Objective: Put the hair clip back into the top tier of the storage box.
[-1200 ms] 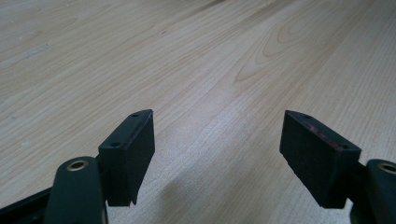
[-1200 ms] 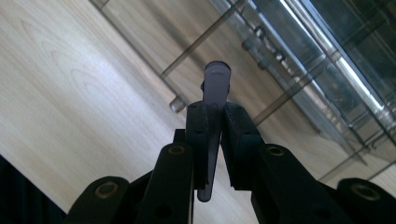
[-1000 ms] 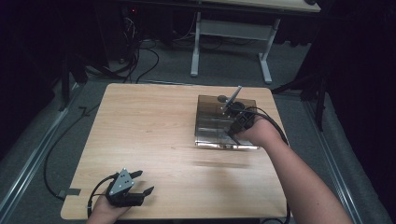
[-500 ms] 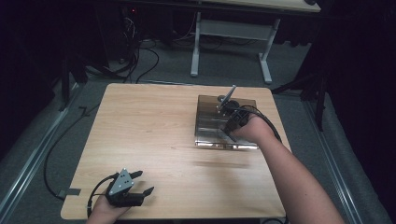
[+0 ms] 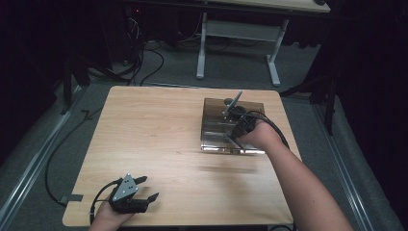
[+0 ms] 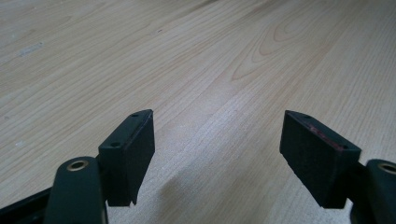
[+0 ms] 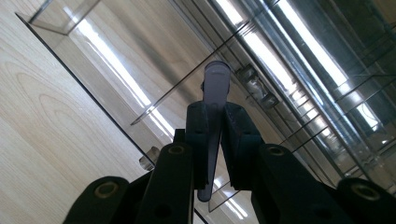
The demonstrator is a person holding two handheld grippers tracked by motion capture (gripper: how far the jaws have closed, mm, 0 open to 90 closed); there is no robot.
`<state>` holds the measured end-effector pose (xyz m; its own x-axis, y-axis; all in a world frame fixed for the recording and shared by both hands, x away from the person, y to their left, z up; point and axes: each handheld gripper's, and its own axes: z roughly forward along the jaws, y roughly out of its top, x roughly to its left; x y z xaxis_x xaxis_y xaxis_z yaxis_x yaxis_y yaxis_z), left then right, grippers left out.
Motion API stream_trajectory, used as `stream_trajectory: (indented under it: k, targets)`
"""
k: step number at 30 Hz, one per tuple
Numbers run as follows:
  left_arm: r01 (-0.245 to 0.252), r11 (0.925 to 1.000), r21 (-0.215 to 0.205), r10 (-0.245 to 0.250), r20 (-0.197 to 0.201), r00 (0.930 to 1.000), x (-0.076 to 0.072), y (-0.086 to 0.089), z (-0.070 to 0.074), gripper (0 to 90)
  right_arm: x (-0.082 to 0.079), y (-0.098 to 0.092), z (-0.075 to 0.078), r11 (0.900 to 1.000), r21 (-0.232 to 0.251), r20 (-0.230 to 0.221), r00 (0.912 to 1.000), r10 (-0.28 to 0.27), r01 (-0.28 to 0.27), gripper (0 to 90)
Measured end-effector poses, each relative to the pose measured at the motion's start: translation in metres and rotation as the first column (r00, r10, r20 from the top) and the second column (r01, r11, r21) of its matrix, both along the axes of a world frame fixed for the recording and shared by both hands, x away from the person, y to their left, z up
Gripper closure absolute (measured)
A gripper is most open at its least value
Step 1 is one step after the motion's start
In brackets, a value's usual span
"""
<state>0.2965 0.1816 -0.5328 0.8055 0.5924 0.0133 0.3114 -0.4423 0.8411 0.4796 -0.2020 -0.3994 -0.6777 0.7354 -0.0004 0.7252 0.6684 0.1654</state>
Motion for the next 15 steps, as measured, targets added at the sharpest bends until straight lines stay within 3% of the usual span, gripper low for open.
stream_trajectory:
  k: [7,9,10,15]
  targets:
    - [-0.002,1.0000,-0.002,0.002,0.001,1.0000,0.000,0.000,0.000,26.9,-0.001,0.001,-0.005,1.000,-0.004,-0.012,0.9999,0.000,-0.001,81.4]
    - [-0.001,1.0000,-0.002,0.001,0.000,1.0000,0.000,0.000,0.000,27.0,0.000,0.002,-0.007,1.000,-0.012,-0.006,0.9996,0.026,-0.026,81.4]
    - [-0.001,1.0000,-0.002,0.001,0.000,1.0000,0.000,0.000,0.000,27.0,-0.001,0.004,-0.007,1.000,-0.008,-0.015,0.9999,0.000,0.000,81.4]
    - [-0.001,1.0000,-0.006,0.001,-0.002,1.0000,0.000,0.000,0.000,27.0,0.000,0.004,-0.013,1.000,-0.014,-0.020,0.9998,0.004,-0.004,81.2]
